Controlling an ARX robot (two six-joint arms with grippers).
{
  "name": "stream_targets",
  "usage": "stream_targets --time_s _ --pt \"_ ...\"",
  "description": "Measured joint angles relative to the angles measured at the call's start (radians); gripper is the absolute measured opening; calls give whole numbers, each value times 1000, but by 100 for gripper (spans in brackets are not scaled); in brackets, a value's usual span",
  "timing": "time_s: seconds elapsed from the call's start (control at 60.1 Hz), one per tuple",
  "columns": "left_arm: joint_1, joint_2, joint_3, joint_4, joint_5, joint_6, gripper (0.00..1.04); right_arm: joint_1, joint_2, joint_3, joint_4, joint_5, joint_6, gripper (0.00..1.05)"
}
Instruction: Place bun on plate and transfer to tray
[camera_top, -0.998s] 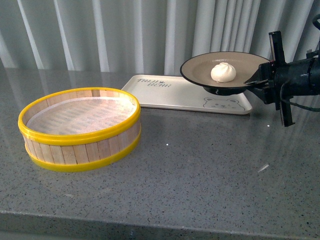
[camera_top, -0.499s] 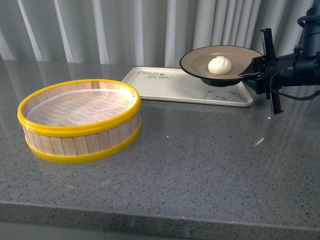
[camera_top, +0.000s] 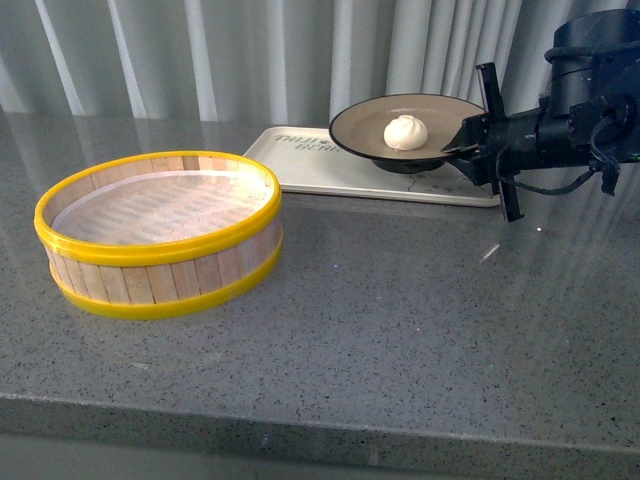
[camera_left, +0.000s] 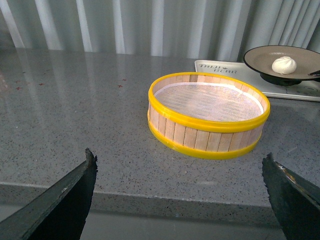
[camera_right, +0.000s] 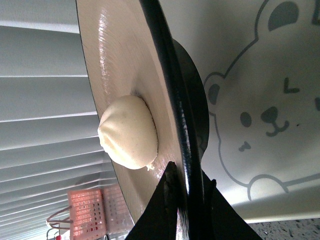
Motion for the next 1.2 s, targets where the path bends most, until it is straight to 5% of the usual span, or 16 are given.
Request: stream_targets --time_s 0.798,1.197 --pt "0 0 0 0 0 0 98 9 10 -10 -3 11 -8 3" --pt "0 0 0 0 0 0 98 1 -21 -58 29 0 -7 71"
